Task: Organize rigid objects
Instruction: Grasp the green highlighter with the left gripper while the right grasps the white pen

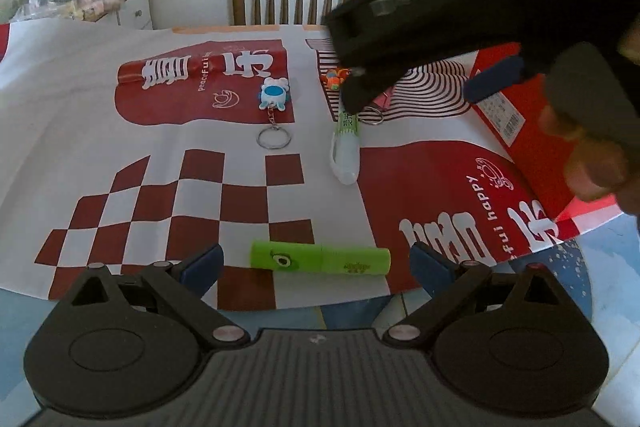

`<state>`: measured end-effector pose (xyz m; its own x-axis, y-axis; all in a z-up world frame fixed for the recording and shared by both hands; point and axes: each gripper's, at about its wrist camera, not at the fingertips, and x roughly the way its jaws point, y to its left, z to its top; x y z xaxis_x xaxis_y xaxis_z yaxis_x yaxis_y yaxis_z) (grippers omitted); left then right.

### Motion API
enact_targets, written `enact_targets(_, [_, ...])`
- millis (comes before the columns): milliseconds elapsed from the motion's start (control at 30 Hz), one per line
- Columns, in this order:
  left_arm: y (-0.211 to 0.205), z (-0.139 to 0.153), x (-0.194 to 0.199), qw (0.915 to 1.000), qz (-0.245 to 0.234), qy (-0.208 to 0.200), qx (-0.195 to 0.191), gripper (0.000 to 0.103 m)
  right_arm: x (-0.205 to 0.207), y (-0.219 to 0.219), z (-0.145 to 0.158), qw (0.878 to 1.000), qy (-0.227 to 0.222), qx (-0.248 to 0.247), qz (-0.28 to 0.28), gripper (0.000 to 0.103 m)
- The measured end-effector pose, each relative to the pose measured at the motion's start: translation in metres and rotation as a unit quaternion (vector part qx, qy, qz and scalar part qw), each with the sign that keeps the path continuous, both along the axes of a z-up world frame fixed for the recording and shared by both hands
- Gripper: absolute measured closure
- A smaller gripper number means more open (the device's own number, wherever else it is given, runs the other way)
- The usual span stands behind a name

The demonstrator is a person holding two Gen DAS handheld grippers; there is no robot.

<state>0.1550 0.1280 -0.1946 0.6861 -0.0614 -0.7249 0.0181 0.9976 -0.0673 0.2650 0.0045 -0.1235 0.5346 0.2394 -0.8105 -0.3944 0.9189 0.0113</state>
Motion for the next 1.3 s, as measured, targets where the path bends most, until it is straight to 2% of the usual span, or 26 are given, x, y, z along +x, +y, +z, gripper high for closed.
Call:
enact_targets(267, [-0.005,-0.011,0.006,1.0000,-0.003,-0.003,0.002,0.003,0.031,0.020,-0.022,1.000,0.022,-0.017,-0.008,0.012])
enact_targets(333, [-0.006,-0.013,0.008,1.0000,-0.001,-0.002,0.005,0.003,0.037,0.021,-0.027,0.999,0.026,-0.020,-0.017,0.018])
enact_targets(567, [-0.009,-0.016,0.006,0.9999,-0.001,-0.006,0.009,0.003,0.050,0.025,-0.039,0.998,0.042,-0.025,-0.031,0.030])
enact_targets(667, [-0.011,-0.017,0.005,0.9998,-0.004,-0.008,0.015,0.004,0.051,0.029,-0.042,0.998,0.043,-0.027,-0.035,0.043])
enact_targets(733, [-0.012,-0.018,0.005,0.9998,-0.003,-0.009,0.019,0.004,0.053,0.032,-0.044,0.998,0.044,-0.032,-0.038,0.048])
enact_targets(867, [-0.014,-0.018,0.003,0.9998,0.000,-0.012,0.019,0.004,0.053,0.035,-0.046,0.997,0.038,-0.040,-0.047,0.051])
enact_targets(1000, [-0.016,-0.019,0.001,0.9996,0.001,-0.016,0.022,0.004,0.053,0.037,-0.045,0.997,0.033,-0.045,-0.050,0.063])
enact_targets(1100, [-0.018,-0.018,0.000,0.9993,0.004,-0.019,0.031,0.009,0.052,0.039,-0.044,0.997,0.032,-0.047,-0.047,0.077])
enact_targets(1133, [-0.019,-0.018,-0.001,0.9992,0.004,-0.020,0.033,0.011,0.051,0.039,-0.043,0.997,0.032,-0.050,-0.047,0.079])
enact_targets(1200, [-0.019,-0.017,-0.002,0.9991,0.007,-0.022,0.035,0.020,0.049,0.037,-0.043,0.997,0.032,-0.048,-0.046,0.083])
enact_targets(1300, [-0.019,-0.016,-0.003,0.9991,0.009,-0.024,0.034,0.022,0.044,0.033,-0.041,0.997,0.036,-0.040,-0.048,0.085])
